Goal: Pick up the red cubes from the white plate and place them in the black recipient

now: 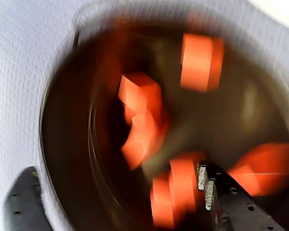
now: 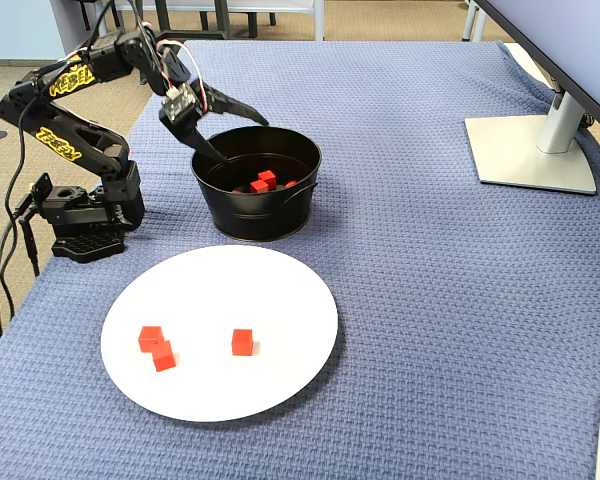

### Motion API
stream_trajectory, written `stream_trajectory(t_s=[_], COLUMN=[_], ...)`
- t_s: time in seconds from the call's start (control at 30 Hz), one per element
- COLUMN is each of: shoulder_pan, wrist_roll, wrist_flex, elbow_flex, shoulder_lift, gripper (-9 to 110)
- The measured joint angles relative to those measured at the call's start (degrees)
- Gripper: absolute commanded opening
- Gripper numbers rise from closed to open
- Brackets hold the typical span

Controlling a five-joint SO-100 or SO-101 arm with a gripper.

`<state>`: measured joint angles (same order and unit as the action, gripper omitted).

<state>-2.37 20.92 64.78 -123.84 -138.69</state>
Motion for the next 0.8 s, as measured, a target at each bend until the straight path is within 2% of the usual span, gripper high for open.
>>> stream_trajectory(t_s=[0.4,0.6,0.8], shoulder_pan=[29.62,37.35,40.87], wrist_roll=[30.06,31.03,29.27], wrist_flex=[-24.87,-28.21,-22.85], elbow_flex=[-0.62,3.96,12.22], shoulder_lift=[20.74,32.17,42.19], gripper=[35,30,29])
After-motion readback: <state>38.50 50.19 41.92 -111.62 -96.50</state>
